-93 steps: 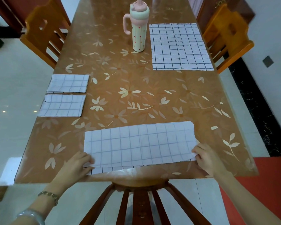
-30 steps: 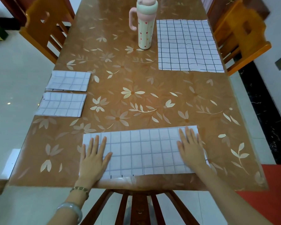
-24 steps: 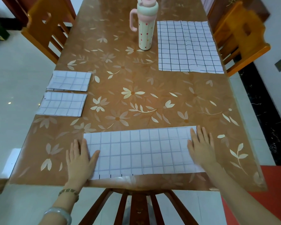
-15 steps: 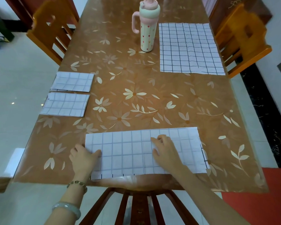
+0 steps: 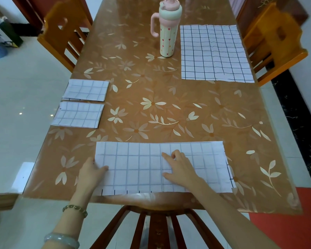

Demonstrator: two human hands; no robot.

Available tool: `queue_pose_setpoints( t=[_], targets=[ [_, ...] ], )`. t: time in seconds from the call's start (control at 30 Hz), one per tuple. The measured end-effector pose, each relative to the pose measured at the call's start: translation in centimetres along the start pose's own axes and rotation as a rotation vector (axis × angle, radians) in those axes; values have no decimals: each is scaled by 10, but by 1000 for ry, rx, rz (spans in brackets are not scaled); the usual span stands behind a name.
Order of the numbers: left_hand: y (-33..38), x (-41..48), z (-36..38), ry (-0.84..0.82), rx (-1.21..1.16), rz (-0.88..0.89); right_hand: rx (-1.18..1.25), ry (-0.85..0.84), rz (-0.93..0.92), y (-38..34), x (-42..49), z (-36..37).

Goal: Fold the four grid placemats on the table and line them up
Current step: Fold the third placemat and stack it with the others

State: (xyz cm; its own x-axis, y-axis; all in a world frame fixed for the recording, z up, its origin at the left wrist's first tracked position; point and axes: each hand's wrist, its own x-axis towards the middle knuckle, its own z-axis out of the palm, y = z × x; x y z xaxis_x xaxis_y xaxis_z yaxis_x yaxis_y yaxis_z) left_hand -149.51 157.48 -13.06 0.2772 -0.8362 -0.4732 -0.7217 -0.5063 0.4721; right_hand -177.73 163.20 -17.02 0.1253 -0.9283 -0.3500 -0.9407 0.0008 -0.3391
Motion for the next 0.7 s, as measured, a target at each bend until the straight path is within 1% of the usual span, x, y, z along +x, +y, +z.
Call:
queue_pose_setpoints(
  t=[0.13,0.2,0.33,0.47,0.63,0.67,0.7],
  targets=[
    [19,2,-38,30,-57,107,41,9,-1,-21,7,1],
    [30,0,-58,61,-46,144,37,27,-9,-34,13,4],
    [48,-16,-79,67,-57,242,42,21,3,-49,25,11],
    [64,-41,-82,63,-83,324,91,17,34,-50,30,14],
    [91,-74,-71,2,-91,477,137,21,56,-46,33,17],
    [98,-81,-67,-10,-80,515,178,16,52,-45,32,17],
    [104,-89,-63,-23,-65,557,271,12,57,-43,30,14]
  ],
)
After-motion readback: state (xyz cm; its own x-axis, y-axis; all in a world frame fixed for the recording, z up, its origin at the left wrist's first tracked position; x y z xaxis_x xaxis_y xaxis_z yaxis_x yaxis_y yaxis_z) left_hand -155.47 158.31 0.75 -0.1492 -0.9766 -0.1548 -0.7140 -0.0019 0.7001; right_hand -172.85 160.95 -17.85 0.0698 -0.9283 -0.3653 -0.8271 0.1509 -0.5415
